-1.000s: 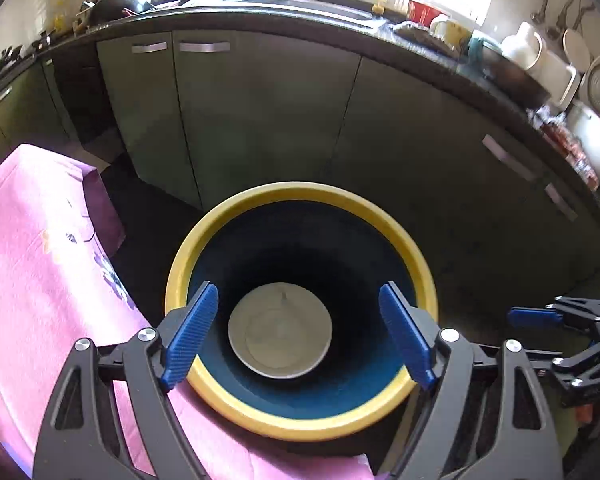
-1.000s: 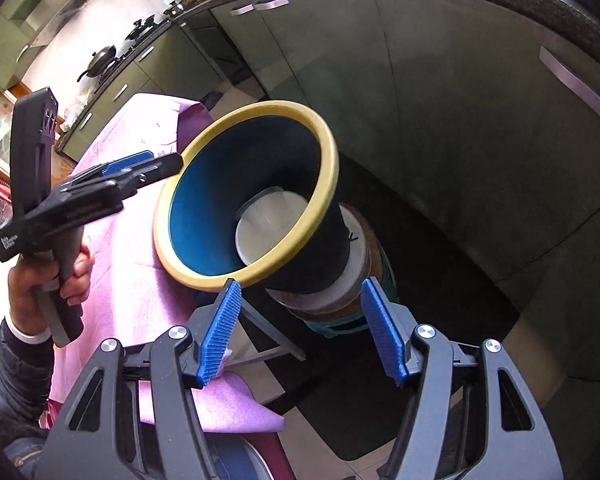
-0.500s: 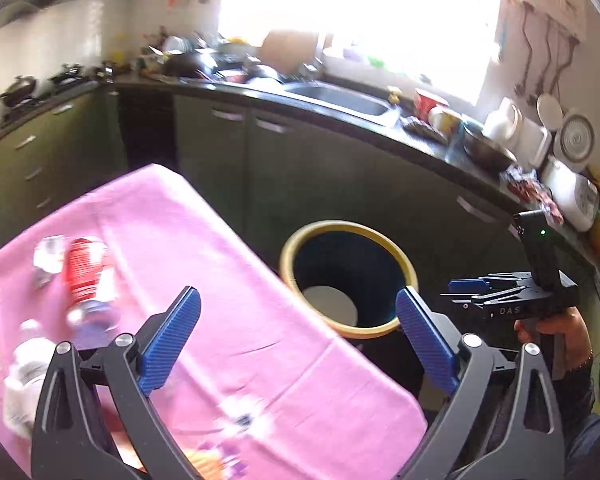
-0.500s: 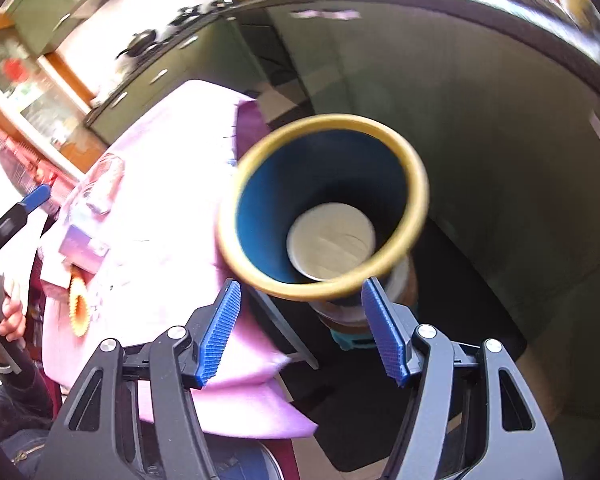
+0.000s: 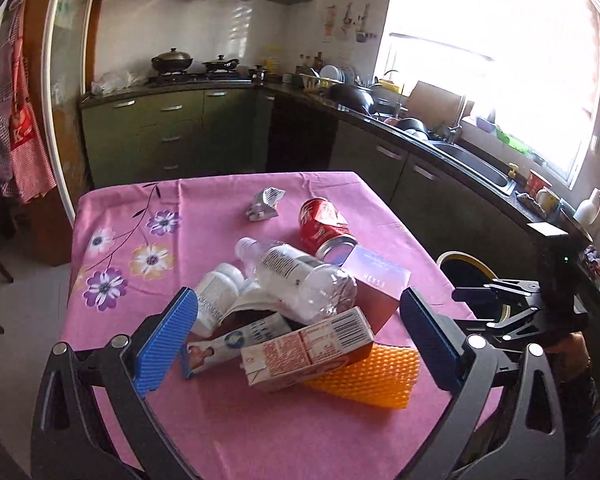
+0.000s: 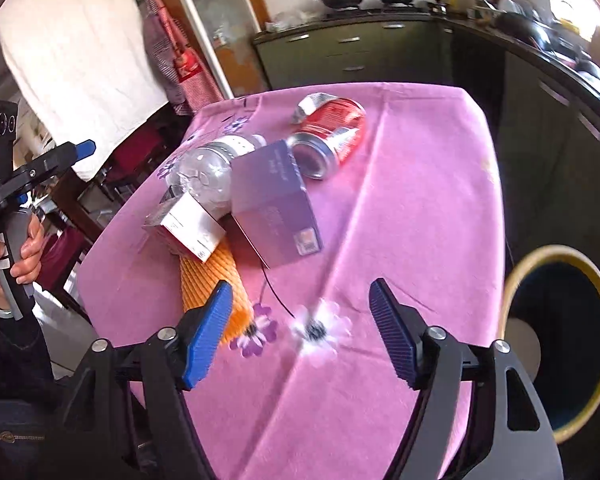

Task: Collect trash
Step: 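Grasp the purple cream box with the right tool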

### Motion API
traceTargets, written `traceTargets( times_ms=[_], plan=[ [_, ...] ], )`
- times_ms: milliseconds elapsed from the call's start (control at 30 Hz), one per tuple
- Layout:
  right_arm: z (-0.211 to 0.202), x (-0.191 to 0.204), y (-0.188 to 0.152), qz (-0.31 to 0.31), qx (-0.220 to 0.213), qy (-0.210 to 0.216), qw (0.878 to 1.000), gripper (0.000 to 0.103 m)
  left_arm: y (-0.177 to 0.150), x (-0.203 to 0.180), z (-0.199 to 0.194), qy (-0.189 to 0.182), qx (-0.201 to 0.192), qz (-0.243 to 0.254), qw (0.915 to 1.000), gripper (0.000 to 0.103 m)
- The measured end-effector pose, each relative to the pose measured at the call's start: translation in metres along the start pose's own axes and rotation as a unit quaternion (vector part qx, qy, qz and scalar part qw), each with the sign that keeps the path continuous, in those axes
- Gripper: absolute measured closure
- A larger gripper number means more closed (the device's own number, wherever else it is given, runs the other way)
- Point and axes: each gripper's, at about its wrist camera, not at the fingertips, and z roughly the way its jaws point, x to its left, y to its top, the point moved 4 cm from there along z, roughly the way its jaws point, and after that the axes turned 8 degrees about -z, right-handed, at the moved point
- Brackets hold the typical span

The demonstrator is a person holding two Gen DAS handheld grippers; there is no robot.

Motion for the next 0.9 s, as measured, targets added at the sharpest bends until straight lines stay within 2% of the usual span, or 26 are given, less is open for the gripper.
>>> traceTargets(
  times_ms=[167, 300, 467, 567, 667, 900],
  plan=[
    [0.036, 0.002, 0.026, -0.029, 0.003, 0.007, 1.000, 0.026, -0.013, 0.022, -0.002, 0.009, 0.001, -0.019, 0.9998, 0.007],
    [0.063, -0.001, 0.033, -0.039, 0.023, 0.011, 0.999, 0.026, -0.022, 0.028, 0.001, 0.007, 0.005, -0.036, 0.9993, 0.007],
    [0.078, 0.000, 0.038, -0.048, 0.020, 0.010, 0.999, 0.027, -0.028, 0.032, 0.009, 0.009, 0.015, -0.043, 0.9989, 0.007],
    [0.083, -0.002, 0.041, -0.047, 0.019, 0.010, 0.999, 0.030, -0.030, 0.033, 0.013, 0.008, 0.021, -0.044, 0.9988, 0.007],
    [0.085, -0.005, 0.042, -0.040, 0.016, 0.012, 0.999, 0.046, -0.033, 0.033, 0.016, 0.008, 0.025, -0.042, 0.9988, 0.007],
    [0.071, -0.002, 0.035, -0.038, 0.006, 0.001, 0.999, 0.047, -0.036, 0.032, 0.016, 0.006, 0.028, -0.042, 0.9987, 0.007]
  ],
)
